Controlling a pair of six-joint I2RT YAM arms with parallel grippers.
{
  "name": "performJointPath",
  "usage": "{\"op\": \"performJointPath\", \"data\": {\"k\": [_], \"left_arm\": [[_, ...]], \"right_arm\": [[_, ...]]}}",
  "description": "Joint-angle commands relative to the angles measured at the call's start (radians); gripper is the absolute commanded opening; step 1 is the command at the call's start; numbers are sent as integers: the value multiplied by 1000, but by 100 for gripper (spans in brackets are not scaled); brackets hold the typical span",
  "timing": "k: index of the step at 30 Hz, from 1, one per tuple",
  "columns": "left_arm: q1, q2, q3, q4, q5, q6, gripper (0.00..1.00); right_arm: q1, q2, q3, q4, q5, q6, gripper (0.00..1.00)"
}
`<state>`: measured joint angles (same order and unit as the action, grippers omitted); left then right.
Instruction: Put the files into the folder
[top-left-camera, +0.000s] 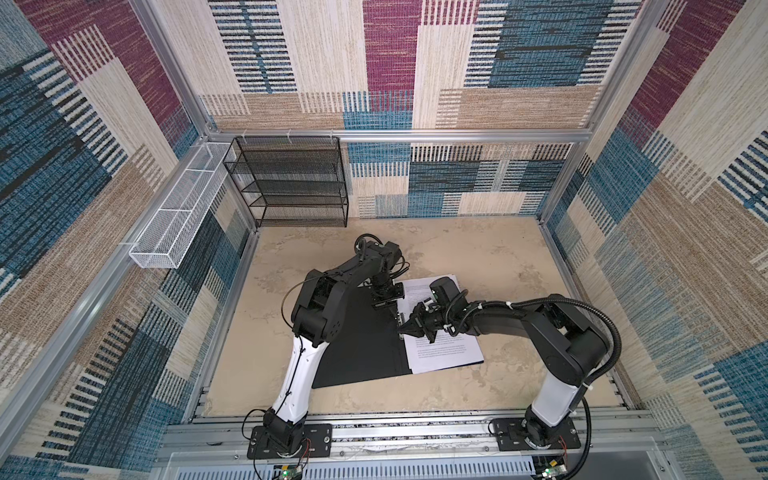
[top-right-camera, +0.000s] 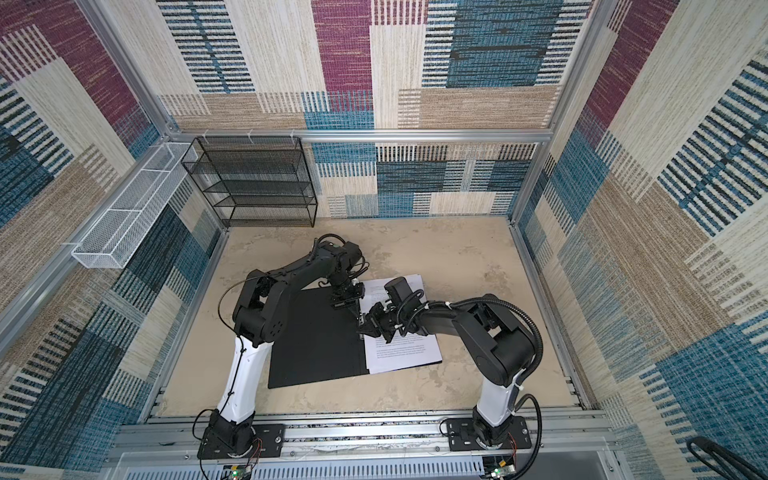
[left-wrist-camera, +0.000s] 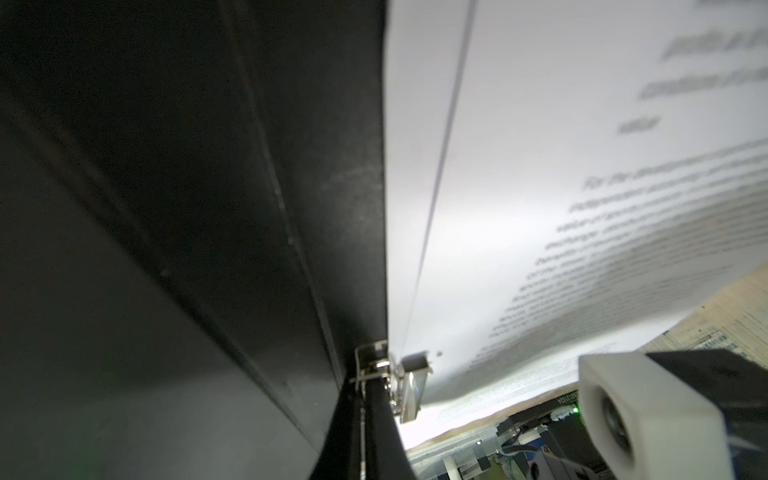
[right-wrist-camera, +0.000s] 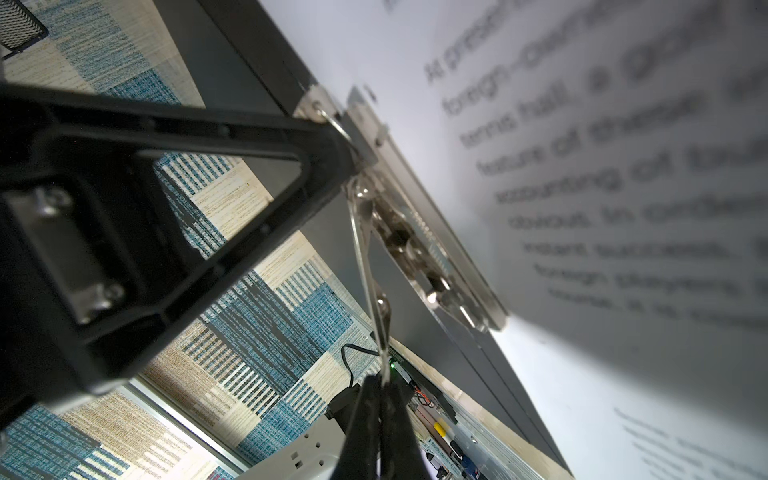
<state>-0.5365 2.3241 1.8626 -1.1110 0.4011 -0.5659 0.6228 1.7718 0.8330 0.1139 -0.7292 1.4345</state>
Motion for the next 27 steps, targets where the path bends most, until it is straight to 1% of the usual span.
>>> {"op": "performJointPath", "data": {"k": [1, 11, 15, 27], "left_arm": [[-2, 30, -20, -2, -106, -6, 0], [7, 35, -31, -5, -145, -22, 0], [7, 44, -28, -7, -145, -26, 0], [11, 55, -26, -14, -153, -28, 0]], "right_arm": [[-3, -11, -9, -43, 35, -19, 0], [-11, -27, -22, -100, 80, -59, 0], [-14, -25, -17, -131, 103, -83, 0], [-16, -2, -37, -149, 139, -112, 0]]}}
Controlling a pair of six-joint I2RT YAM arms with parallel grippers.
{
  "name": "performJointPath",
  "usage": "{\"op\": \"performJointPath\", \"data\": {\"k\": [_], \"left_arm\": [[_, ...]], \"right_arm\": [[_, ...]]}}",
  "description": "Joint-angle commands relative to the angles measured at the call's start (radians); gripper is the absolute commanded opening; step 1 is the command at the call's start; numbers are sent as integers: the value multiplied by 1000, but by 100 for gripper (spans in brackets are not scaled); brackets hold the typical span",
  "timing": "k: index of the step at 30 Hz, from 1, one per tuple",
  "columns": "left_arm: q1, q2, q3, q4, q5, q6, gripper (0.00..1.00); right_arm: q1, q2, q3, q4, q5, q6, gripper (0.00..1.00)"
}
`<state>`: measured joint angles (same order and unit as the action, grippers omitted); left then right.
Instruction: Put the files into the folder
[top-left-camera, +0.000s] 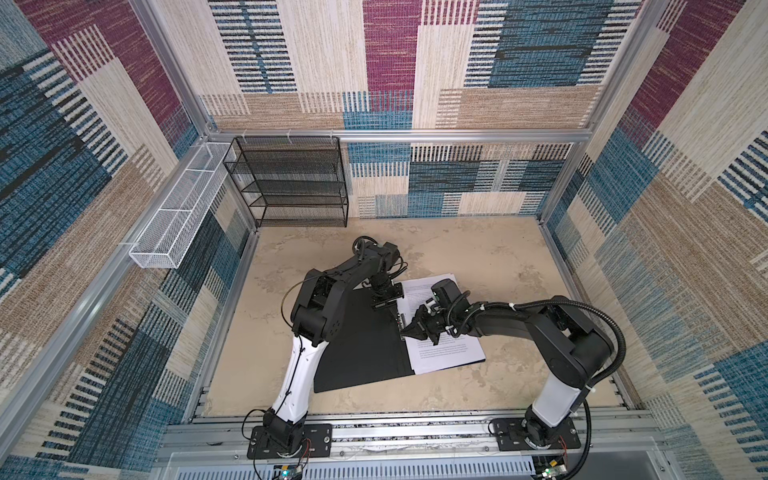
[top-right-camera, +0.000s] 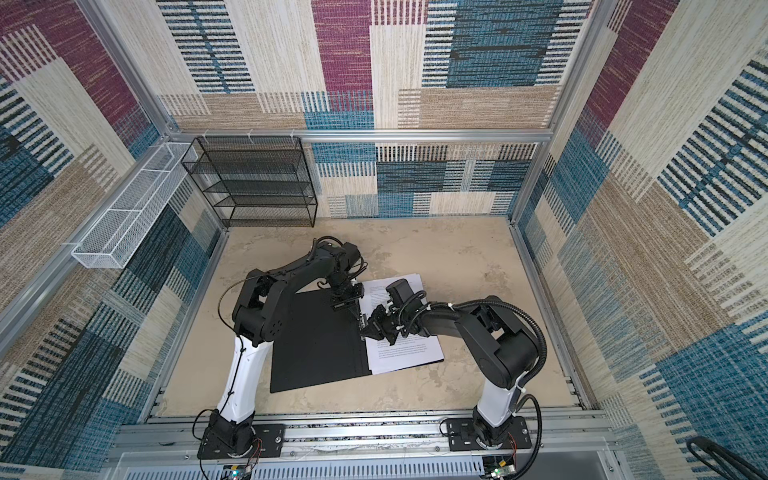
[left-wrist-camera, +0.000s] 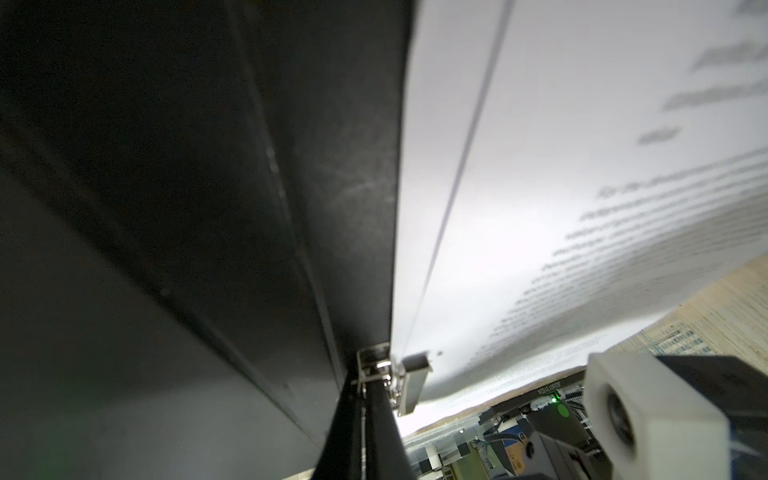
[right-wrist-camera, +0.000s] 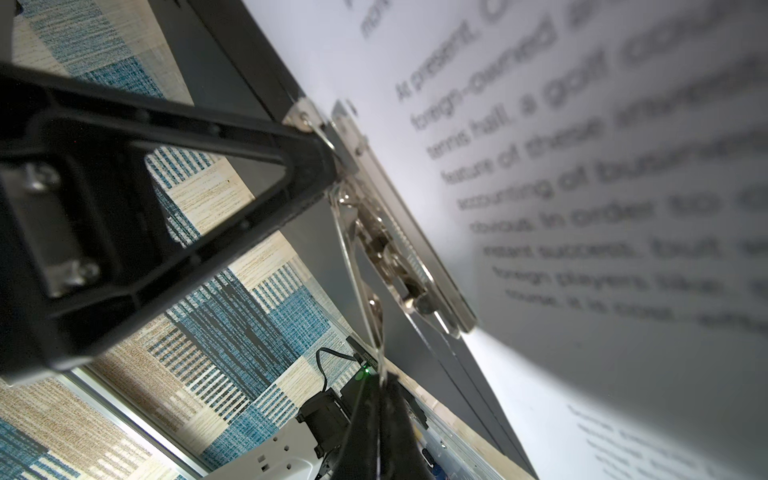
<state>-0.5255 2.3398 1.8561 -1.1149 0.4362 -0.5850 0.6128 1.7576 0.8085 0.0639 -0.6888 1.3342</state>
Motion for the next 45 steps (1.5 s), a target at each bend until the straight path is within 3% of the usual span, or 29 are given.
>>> {"op": "performJointPath", "data": {"k": [1, 45], "left_arm": [[0, 41, -20, -11, -186, -9, 0], [1, 64, -26, -11, -189, -15, 0]], "right_arm": [[-7, 16, -15, -99, 100, -13, 0], [-17, 81, -34, -162, 290, -87, 0]]}}
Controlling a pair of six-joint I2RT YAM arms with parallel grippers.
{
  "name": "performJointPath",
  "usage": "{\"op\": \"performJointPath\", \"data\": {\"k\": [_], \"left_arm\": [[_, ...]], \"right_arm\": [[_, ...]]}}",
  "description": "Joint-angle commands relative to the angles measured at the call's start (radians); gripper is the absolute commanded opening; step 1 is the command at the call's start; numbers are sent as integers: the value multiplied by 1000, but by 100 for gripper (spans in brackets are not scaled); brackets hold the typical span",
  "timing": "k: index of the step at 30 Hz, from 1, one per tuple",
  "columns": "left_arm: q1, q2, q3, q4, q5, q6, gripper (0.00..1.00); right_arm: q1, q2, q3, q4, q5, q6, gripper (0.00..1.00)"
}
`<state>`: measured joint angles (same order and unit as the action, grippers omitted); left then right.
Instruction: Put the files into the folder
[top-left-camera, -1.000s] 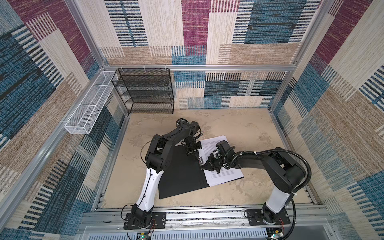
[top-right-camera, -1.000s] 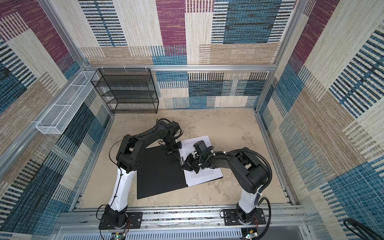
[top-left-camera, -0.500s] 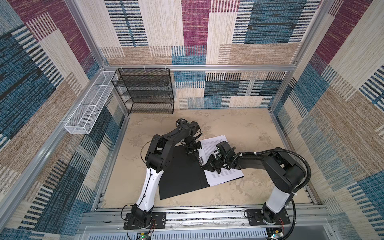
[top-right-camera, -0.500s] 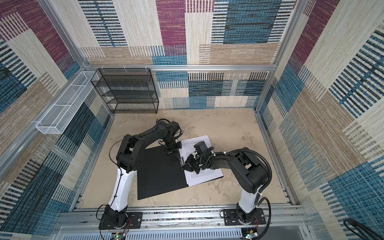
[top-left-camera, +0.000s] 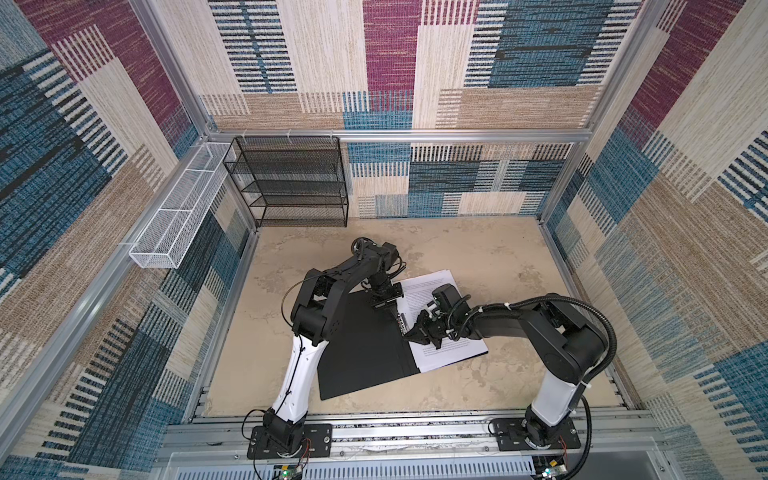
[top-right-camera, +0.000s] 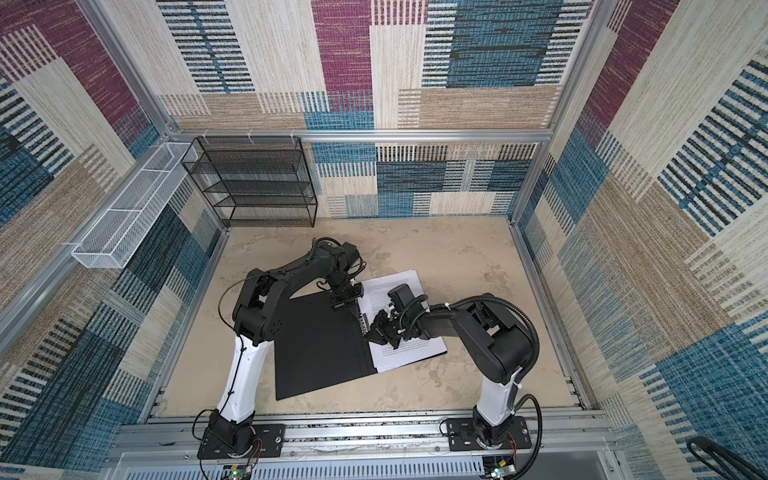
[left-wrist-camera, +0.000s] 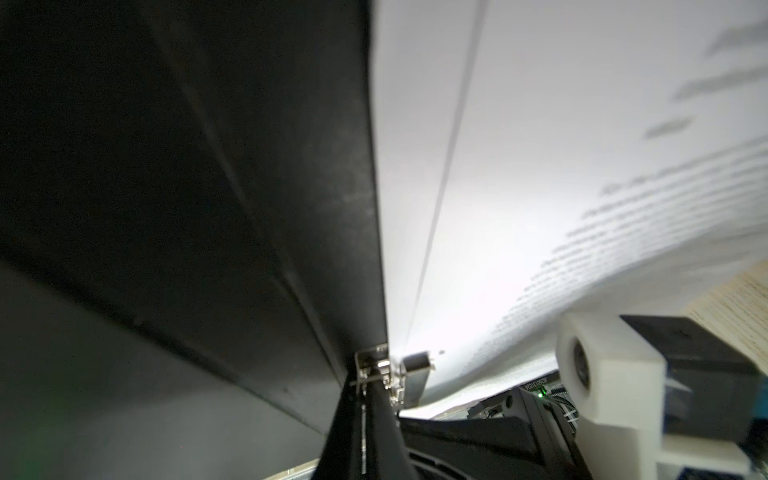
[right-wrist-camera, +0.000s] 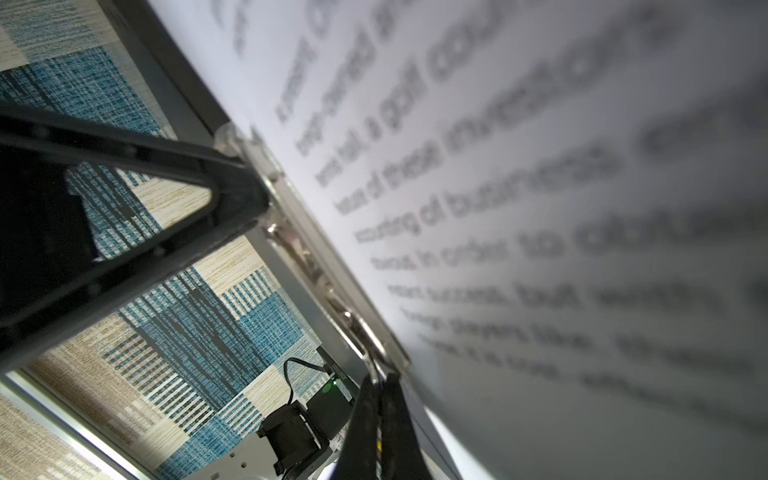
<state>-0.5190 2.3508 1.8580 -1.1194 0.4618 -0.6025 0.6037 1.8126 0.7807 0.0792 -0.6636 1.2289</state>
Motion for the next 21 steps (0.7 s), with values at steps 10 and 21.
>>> {"op": "performJointPath", "data": {"k": [10, 21], "left_arm": [[-7, 55, -34, -2, -201, -14, 0], [-9, 57, -51, 12, -175, -31, 0]], "right_arm": [[10, 64, 79, -224, 266, -25, 0], [17, 93, 142, -147, 167, -50, 0]]}}
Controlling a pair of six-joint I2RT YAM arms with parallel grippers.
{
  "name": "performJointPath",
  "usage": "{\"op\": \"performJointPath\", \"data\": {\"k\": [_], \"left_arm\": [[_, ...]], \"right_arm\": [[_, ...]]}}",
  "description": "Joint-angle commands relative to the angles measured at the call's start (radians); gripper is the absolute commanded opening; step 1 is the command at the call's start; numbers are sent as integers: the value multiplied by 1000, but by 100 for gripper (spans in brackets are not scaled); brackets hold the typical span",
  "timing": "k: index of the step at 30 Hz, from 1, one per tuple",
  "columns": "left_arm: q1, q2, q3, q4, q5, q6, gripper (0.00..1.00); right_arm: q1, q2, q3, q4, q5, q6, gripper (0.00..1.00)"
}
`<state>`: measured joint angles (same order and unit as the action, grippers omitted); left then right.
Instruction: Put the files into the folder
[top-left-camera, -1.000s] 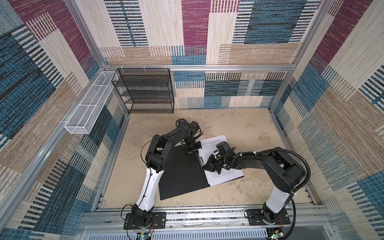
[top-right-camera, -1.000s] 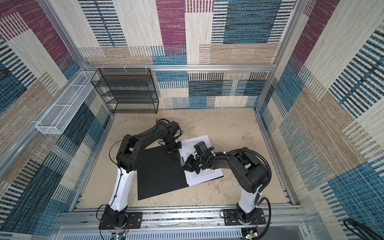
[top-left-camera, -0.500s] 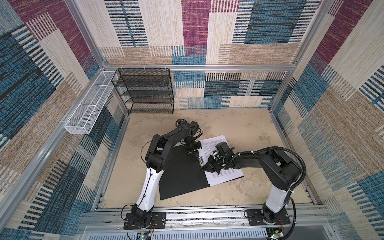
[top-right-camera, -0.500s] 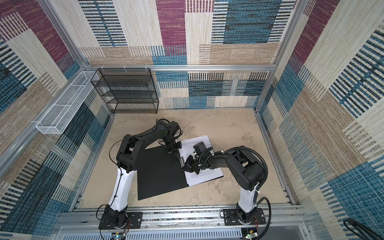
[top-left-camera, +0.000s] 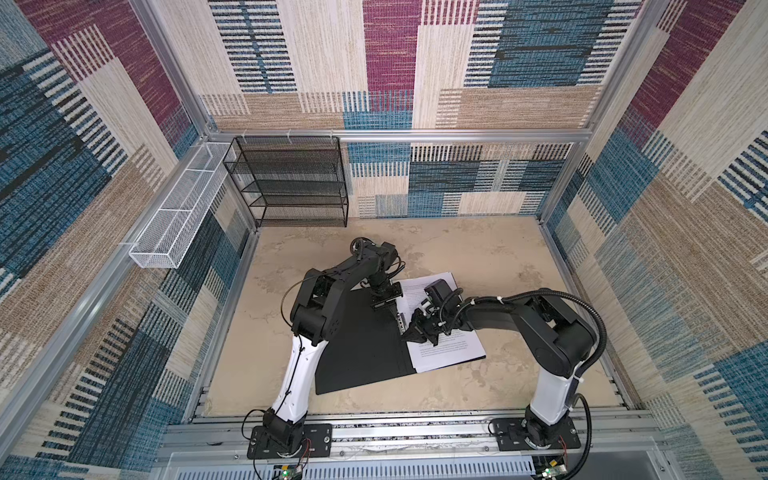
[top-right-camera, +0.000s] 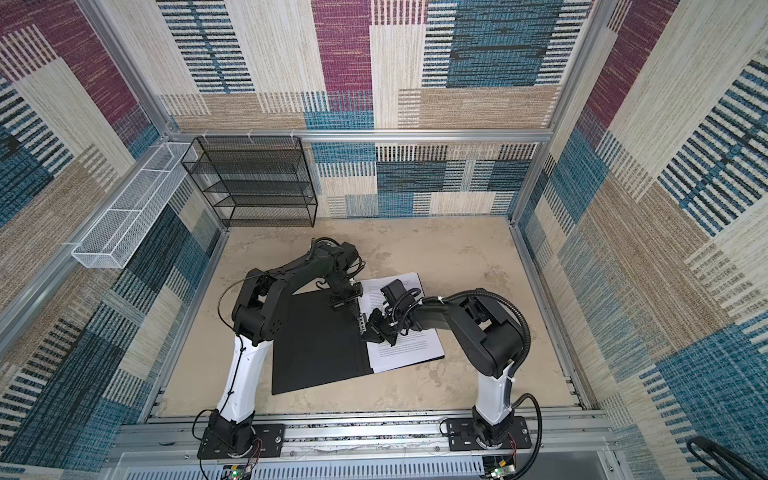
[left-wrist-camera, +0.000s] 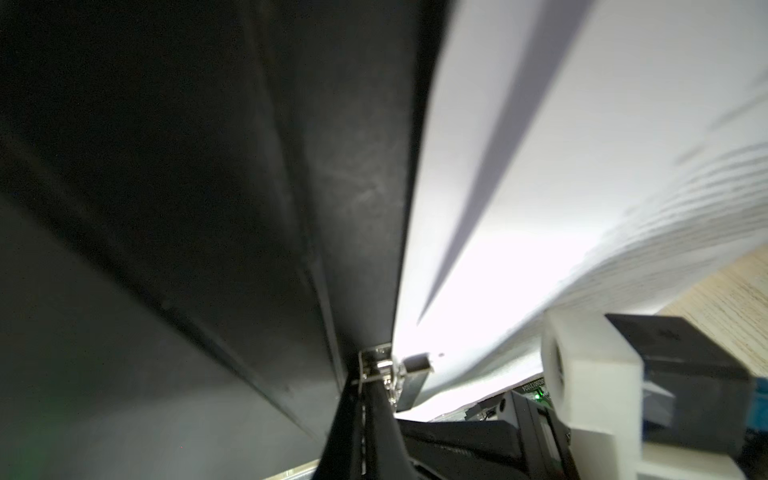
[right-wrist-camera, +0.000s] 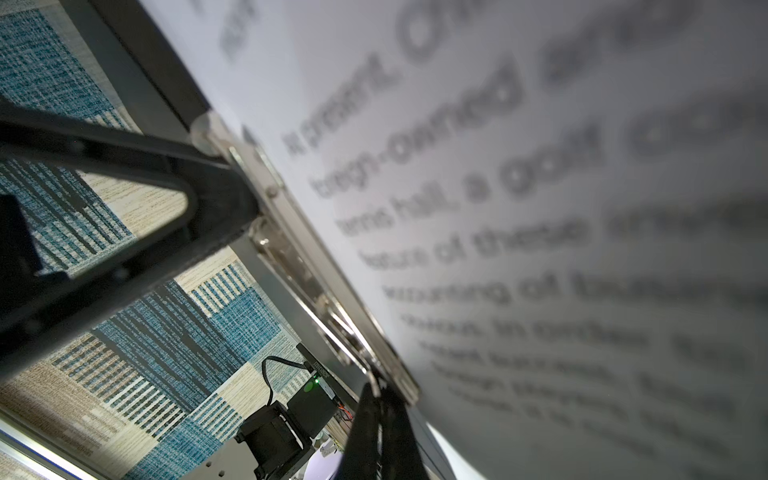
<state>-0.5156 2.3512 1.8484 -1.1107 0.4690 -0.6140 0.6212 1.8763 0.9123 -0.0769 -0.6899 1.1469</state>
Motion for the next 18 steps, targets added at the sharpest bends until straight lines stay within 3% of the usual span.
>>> {"op": "performJointPath", "data": {"k": [1, 18], "left_arm": [[-12, 56, -43, 4, -182, -19, 0], [-12, 55, -42, 7, -176, -22, 0]], "right_arm": [[1, 31, 23, 9, 189, 24, 0], [-3, 4, 115, -26, 155, -23, 1]]}}
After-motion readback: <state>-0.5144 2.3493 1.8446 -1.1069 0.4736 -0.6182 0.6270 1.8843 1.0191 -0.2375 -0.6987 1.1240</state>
